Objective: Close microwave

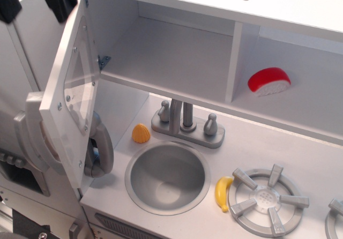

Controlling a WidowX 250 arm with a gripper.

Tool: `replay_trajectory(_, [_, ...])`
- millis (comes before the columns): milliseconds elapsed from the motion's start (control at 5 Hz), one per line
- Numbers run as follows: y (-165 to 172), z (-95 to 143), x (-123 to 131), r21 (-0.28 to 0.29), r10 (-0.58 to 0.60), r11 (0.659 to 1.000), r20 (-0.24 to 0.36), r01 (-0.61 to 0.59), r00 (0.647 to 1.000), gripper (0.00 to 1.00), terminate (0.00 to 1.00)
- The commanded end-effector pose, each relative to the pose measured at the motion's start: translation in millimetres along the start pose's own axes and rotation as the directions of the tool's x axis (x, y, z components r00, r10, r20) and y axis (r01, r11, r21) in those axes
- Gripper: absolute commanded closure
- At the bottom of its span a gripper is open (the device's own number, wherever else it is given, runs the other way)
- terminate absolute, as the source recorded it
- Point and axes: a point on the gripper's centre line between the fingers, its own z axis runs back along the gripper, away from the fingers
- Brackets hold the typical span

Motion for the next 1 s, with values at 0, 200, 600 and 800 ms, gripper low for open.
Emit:
replay_trajectory(0, [9.4,-26.2,9.1,0.159,0.027,0.987,0.063,-0.036,0.998,0.0,0.0])
replay_trajectory(200, [13.9,-47.8,5.2,0.208,0.008,0.978,0.068,-0.022,0.998,0.0,0.0])
replay_trajectory(600, [4.2,-69.7,-16.1,0.19,-0.027,0.982,0.03,0.021,0.999,0.0,0.0])
replay_trajectory(800, [-12.9,-66.7,-12.5,0.095,-0.004,0.995,0.041,0.0,0.999,0.0,0.0])
